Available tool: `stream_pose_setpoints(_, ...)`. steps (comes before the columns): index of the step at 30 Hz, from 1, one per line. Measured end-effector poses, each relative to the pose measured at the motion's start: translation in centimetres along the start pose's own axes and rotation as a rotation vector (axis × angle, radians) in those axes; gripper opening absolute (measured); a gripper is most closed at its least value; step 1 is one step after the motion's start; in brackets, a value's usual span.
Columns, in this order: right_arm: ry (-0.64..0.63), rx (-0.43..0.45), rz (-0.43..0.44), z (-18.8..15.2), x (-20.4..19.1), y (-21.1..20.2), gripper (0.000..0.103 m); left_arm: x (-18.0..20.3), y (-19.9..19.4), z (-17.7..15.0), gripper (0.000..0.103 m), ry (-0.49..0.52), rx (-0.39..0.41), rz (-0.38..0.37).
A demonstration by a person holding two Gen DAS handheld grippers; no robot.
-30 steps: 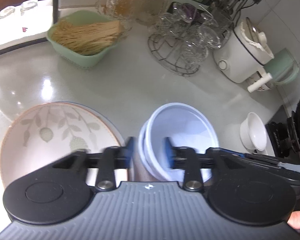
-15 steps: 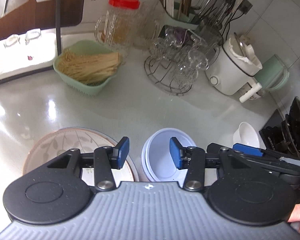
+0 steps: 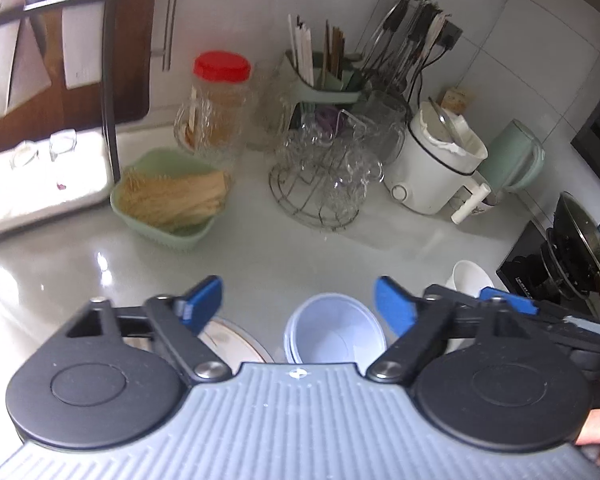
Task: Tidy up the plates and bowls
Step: 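Move both grippers to the white ceramic bowl beside the stove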
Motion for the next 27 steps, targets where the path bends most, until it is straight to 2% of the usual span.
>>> stream_pose_setpoints(3, 0.022, 0.001, -0.035, -0.6, 0.6, -0.2, 0.096, -0.8, 1.0, -0.7, 0.093, 0.020, -0.053, -0.003)
stream_pose_setpoints(7, 0.074, -0.013, -0.020, -1.6, 1.4, -0.7, 0.095, -1.3, 1.4, -1.4, 0.093, 0.060, -0.064, 0.006)
stream_pose_setpoints(13, 0.082, 0.003, -0.035, -1.5, 2.1, -0.6, 0.095, -0.2, 2.5, -1.7, 0.093, 0.040, -0.079, -0.021)
stream_pose_setpoints(19, 0.081, 0.012, -0.052, -0.9, 4.9, -0.5, 0.095, 3.4, 4.8, -0.8, 0.093, 0.066, -0.087, -0.046)
stream_pose_setpoints(27, 0.105, 0.039, -0.121, 0.9, 12.2, -0.6, 0.095, 10.4, 9.7, 1.2, 0.093, 0.112, -0.097, -0.059)
Point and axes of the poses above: each gripper's, at about its wrist camera, not at the fingertips, and y roughly the way its jaws point, x to its right, z to its top, the point moved 10 cm from there along y, roughly the way its jaws point
